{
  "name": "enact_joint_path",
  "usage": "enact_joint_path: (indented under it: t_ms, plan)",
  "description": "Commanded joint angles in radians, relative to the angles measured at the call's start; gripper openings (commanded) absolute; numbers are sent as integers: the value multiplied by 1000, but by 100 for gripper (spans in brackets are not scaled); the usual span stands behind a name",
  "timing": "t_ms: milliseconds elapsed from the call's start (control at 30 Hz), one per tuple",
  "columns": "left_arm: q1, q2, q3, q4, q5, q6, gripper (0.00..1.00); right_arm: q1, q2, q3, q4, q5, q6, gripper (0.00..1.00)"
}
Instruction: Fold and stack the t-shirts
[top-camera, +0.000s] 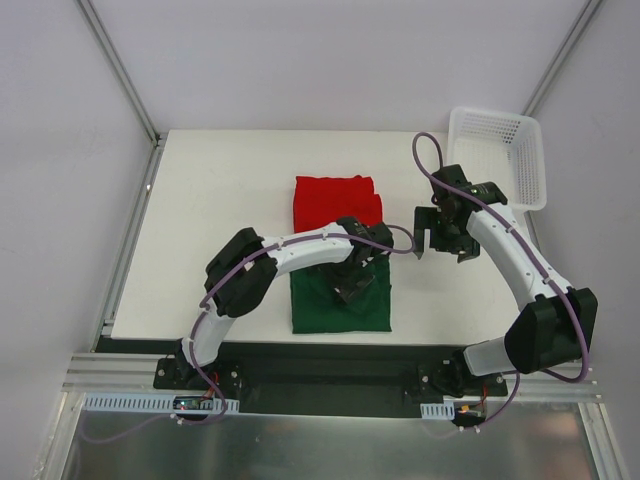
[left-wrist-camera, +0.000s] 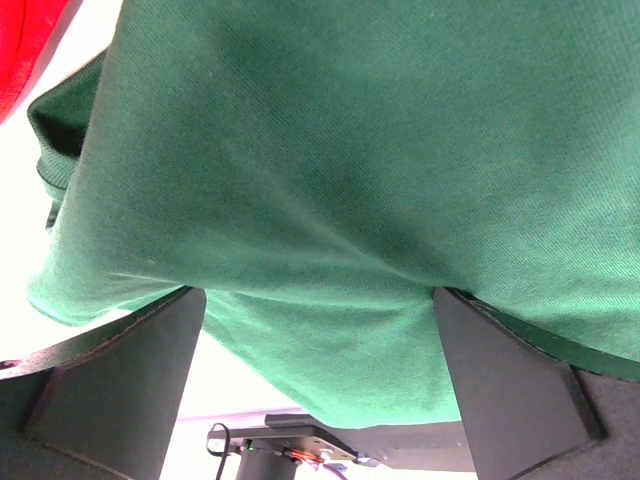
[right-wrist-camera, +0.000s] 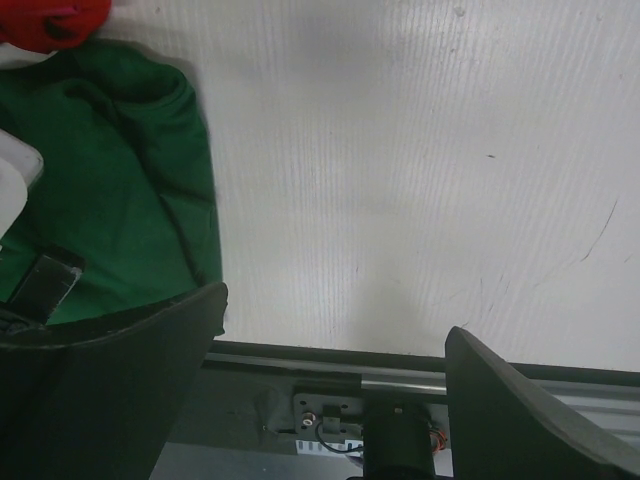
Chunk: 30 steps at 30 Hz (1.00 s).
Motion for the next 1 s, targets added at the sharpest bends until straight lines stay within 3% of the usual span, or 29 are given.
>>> enact_joint_path:
  t_ms: [0, 567, 767, 967]
  plan:
    - [6, -8, -11, -7, -43, 22, 99, -5, -18, 21, -6, -13, 24, 96]
    - [90, -36, 5, -13, -118, 80, 99, -2, 23, 35, 2, -42, 24, 96]
    - [87, -184, 22, -28, 11, -12, 99, -1, 20, -6, 36, -62, 30, 96]
    - [87, -439, 78, -44, 59, -122, 99, -2, 20, -37, 83, -137, 44, 96]
